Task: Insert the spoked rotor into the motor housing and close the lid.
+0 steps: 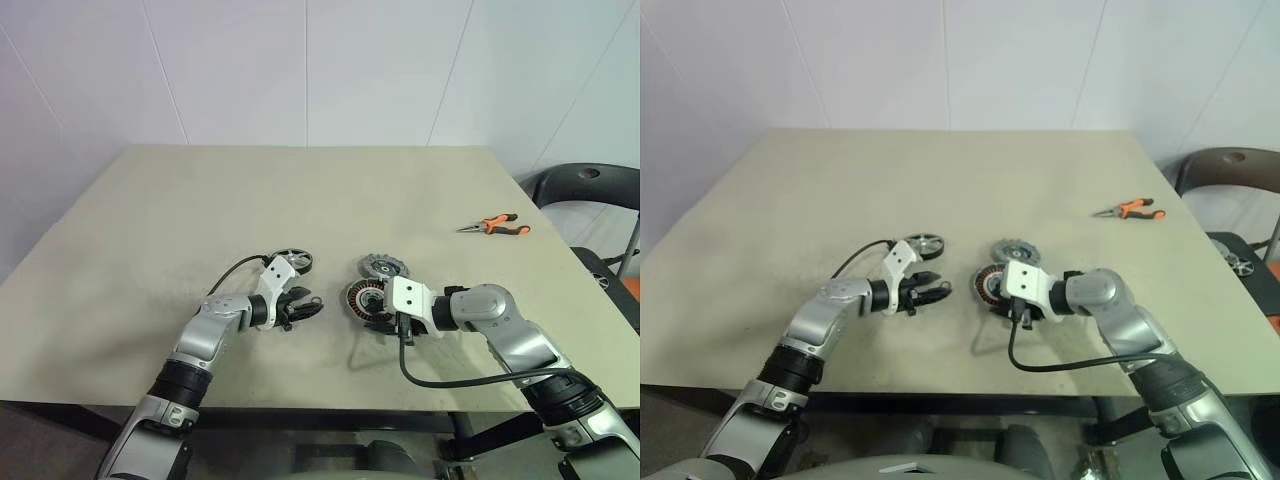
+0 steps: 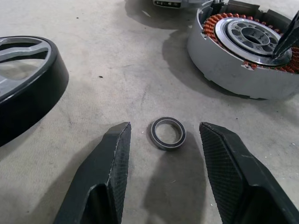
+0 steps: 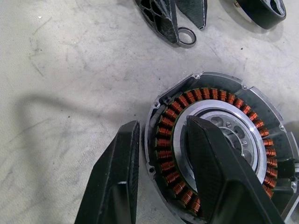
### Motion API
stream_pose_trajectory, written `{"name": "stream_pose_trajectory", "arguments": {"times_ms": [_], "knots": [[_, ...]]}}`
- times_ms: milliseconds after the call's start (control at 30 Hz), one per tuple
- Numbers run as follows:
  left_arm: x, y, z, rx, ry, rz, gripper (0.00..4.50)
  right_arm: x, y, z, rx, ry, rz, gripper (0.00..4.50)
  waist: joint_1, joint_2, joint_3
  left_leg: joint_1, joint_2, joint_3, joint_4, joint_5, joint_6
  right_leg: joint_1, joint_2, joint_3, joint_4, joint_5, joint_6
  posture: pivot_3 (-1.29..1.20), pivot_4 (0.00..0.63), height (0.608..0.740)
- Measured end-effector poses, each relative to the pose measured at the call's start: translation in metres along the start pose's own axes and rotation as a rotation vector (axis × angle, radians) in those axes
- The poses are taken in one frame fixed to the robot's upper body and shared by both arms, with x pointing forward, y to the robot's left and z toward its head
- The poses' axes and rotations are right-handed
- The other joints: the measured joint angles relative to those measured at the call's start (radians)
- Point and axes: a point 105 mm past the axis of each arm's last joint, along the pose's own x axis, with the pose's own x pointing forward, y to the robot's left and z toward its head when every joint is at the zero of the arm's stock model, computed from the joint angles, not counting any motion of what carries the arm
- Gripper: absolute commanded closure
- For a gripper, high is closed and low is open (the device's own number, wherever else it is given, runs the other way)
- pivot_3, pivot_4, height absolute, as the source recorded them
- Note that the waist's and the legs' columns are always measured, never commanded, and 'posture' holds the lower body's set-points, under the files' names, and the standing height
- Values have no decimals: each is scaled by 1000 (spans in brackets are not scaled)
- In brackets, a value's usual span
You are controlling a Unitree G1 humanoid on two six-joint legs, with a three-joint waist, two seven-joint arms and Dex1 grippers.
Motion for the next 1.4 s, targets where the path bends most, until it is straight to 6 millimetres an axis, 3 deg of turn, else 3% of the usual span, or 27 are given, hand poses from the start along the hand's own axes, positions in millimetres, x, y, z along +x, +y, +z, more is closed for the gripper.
{"name": "stream_pose_trajectory", "arguments": {"times_ms": [567,667,767,1400], "knots": [[2,-12,2,-12,36,23,2064,1,1,1,-2,-4,-15,2822,0,0,0,-1,0,0,0,0,0,0,0,0,0,0,0,0,0,740],[2,-11,2,-12,35,35,2572,1,1,0,-2,-4,-16,2822,0,0,0,-1,0,0,0,0,0,0,0,0,0,0,0,0,0,740],[4,-10,2,-17,34,47,3559,1,1,0,-2,-4,-16,2822,0,0,0,-1,0,0,0,0,0,0,0,0,0,0,0,0,0,740],[12,2,-1,10,3,14,3559,2,0,-2,-1,6,-25,2822,1,1,-1,1,0,0,1,0,0,2,-1,-1,0,0,0,0,0,740]]}}
